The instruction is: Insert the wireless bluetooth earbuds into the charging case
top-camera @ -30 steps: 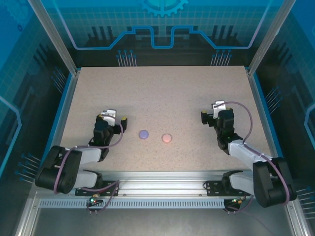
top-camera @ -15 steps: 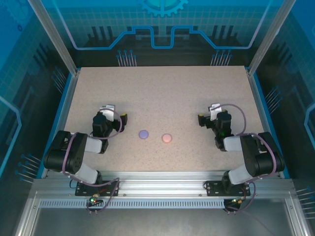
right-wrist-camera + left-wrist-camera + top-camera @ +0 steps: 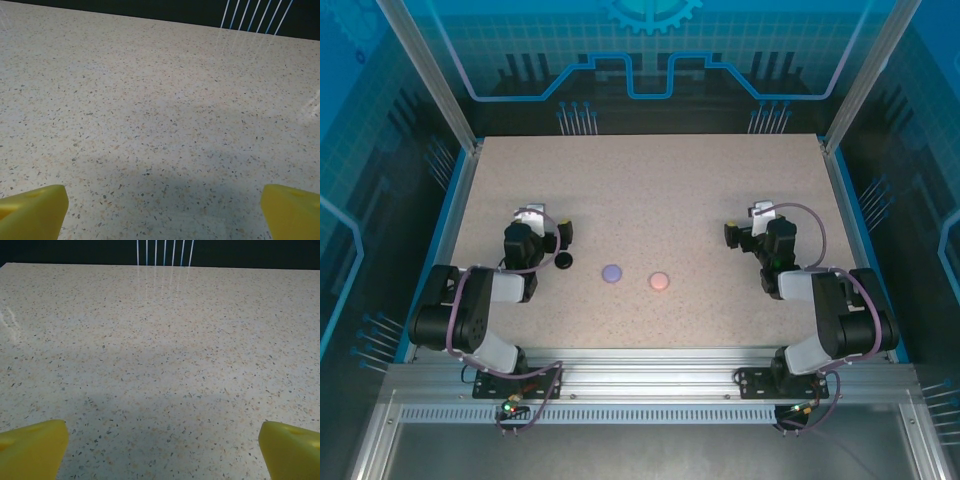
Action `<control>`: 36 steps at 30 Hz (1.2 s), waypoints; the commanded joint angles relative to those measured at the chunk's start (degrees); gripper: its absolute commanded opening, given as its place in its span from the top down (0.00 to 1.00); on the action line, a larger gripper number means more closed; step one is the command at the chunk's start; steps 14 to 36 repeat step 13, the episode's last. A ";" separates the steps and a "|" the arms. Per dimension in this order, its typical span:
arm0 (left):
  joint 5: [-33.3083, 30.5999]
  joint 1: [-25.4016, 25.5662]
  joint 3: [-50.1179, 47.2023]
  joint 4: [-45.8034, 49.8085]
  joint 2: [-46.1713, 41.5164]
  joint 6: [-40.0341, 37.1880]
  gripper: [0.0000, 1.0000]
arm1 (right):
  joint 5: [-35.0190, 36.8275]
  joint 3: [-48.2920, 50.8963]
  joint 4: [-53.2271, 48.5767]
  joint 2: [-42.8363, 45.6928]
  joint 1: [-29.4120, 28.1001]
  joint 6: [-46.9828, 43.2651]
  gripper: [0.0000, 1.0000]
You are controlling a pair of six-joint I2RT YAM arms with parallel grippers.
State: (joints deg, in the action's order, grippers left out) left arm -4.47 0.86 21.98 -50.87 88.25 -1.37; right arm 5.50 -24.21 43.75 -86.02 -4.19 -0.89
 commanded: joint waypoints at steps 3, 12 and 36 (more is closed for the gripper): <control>-0.49 -0.42 0.49 0.16 0.21 1.19 0.01 | -0.58 -0.45 -0.24 -0.29 0.41 0.79 0.00; -0.45 -0.39 0.48 0.11 0.17 1.17 0.01 | -2.07 -0.55 -0.59 -0.29 1.20 0.90 0.00; -0.45 -0.40 0.49 0.16 0.20 1.19 0.01 | -1.87 -0.49 -0.50 -0.29 0.95 0.83 0.00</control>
